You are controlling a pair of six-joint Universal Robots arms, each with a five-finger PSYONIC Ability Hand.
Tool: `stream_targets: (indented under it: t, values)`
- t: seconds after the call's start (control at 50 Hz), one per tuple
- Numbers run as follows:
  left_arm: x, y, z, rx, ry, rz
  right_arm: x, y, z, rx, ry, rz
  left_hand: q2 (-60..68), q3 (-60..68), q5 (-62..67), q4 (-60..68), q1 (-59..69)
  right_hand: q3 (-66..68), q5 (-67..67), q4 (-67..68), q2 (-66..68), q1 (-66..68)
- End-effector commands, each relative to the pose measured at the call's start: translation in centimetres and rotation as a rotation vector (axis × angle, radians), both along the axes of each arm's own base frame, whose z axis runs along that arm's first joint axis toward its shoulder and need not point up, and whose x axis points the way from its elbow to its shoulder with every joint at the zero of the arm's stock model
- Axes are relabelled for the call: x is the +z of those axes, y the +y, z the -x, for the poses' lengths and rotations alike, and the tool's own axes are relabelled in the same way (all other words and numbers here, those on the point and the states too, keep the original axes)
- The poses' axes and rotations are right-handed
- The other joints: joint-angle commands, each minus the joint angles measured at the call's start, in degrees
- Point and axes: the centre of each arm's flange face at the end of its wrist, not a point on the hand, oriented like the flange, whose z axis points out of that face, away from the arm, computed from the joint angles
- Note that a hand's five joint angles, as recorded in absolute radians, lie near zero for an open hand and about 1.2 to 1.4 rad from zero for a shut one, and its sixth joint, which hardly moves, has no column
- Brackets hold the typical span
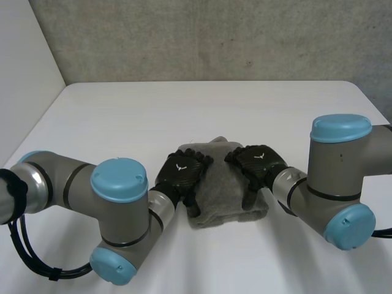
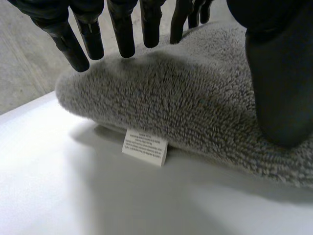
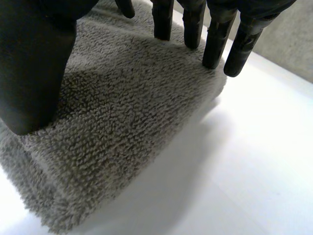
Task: Fold the towel.
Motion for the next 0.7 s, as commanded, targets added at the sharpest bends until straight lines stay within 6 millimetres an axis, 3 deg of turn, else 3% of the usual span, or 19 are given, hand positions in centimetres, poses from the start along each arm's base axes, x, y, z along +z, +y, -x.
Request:
stream_targets:
  t: [0.02, 0.04, 0.06, 0.08, 0.1, 0.12, 0.14, 0.16, 0.18, 0.2, 0.22, 0.24, 0.26, 0.28, 0.3, 0.34, 0.46, 0.7]
  values:
    - [5.5, -0.3, -0.1, 0.032, 0.09, 0.107, 5.0, 0.3, -0.1, -0.011, -0.086, 0.099, -4.5, -3.7, -12.0, -4.8, -4.5, -4.1, -3.2, -4.6, -4.1, -3.0]
    - [7.2, -0.3, -0.3, 0.041, 0.116, 0.141, 5.0, 0.3, -0.1, -0.011, -0.087, 0.099, -4.7, -3.8, -12.2, -4.9, -4.7, -4.1, -3.2, -4.6, -4.1, -3.0]
    - [7.2, -0.3, -0.3, 0.041, 0.116, 0.142, 6.2, 0.4, 0.1, -0.02, -0.119, 0.117, -4.7, -3.8, -12.2, -4.9, -4.7, -4.1, -3.2, -4.6, -4.1, -3.0]
    - [8.8, -0.5, -0.6, 0.053, 0.142, 0.174, 7.6, 0.5, 0.2, -0.032, -0.157, 0.134, -4.7, -3.8, -12.2, -4.9, -4.7, -4.1, -3.2, -4.6, -4.1, -3.0]
    - [10.7, -0.4, -0.9, 0.059, 0.171, 0.207, 7.6, 0.5, 0.2, -0.032, -0.158, 0.134, -4.8, -4.0, -12.3, -5.1, -4.8, -4.1, -3.2, -4.6, -4.1, -3.0]
    - [10.7, -0.4, -0.9, 0.059, 0.172, 0.208, 9.4, 0.6, 0.5, -0.05, -0.202, 0.163, -4.8, -4.0, -12.3, -5.1, -4.8, -4.1, -3.2, -4.6, -4.1, -3.0]
    - [12.8, -0.2, -1.2, 0.067, 0.198, 0.239, 9.4, 0.6, 0.5, -0.05, -0.202, 0.163, -4.7, -3.8, -12.2, -4.9, -4.7, -4.1, -3.2, -4.6, -4.1, -3.0]
    - [12.8, -0.2, -1.2, 0.067, 0.198, 0.24, 11.4, 0.8, 0.9, -0.073, -0.242, 0.203, -4.7, -3.8, -12.2, -4.9, -4.7, -4.1, -3.2, -4.6, -4.1, -3.0]
    - [15.0, 0.0, -1.9, 0.085, 0.22, 0.269, 13.1, 1.1, 1.3, -0.098, -0.274, 0.243, -4.8, -4.0, -12.3, -5.1, -4.8, -4.1, -3.2, -4.6, -4.1, -3.0]
    - [16.9, -0.1, -2.8, 0.119, 0.233, 0.292, 13.2, 1.1, 1.3, -0.098, -0.274, 0.243, -4.3, -3.5, -11.8, -4.6, -4.3, -4.1, -3.2, -4.6, -4.1, -3.0]
    - [16.9, -0.1, -2.8, 0.119, 0.233, 0.292, 14.8, 1.0, 2.0, -0.135, -0.297, 0.29, -4.3, -3.5, -11.8, -4.6, -4.3, -4.1, -3.2, -4.6, -4.1, -3.0]
    - [18.4, -0.3, -3.8, 0.161, 0.24, 0.306, 16.5, 1.0, 2.8, -0.176, -0.31, 0.342, -3.8, -3.0, -11.3, -4.1, -3.8, -4.1, -3.2, -4.6, -4.1, -3.0]
    - [19.3, -0.6, -4.7, 0.206, 0.237, 0.309, 16.5, 1.0, 2.8, -0.176, -0.311, 0.343, -3.7, -2.8, -11.2, -3.9, -3.7, -4.1, -3.2, -4.6, -4.1, -3.0]
    - [19.3, -0.6, -4.8, 0.206, 0.237, 0.309, 18.1, 0.7, 3.6, -0.219, -0.322, 0.385, -3.7, -2.8, -11.2, -3.9, -3.7, -4.1, -3.2, -4.6, -4.1, -3.0]
    - [20.2, -0.8, -5.6, 0.252, 0.231, 0.312, 18.1, 0.7, 3.6, -0.219, -0.322, 0.385, -3.8, -3.0, -11.3, -4.1, -3.8, -4.1, -3.2, -4.6, -4.1, -3.0]
    - [20.8, -0.9, -6.3, 0.29, 0.224, 0.308, 19.9, 0.5, 5.1, -0.29, -0.332, 0.433, -4.0, -3.2, -11.5, -4.2, -4.0, -4.1, -3.2, -4.6, -4.1, -3.0]
    - [22.3, -0.7, -7.4, 0.348, 0.23, 0.252, 20.4, 0.1, 6.4, -0.354, -0.314, 0.429, -4.5, -3.7, -12.0, -4.8, -4.5, -4.1, -3.2, -4.6, -4.1, -3.0]
    - [22.4, -1.2, -8.1, 0.38, 0.235, 0.22, 20.4, -0.3, 6.8, -0.376, -0.308, 0.42, -4.5, -3.7, -12.0, -4.8, -4.5, -4.1, -3.2, -4.6, -4.1, -3.0]
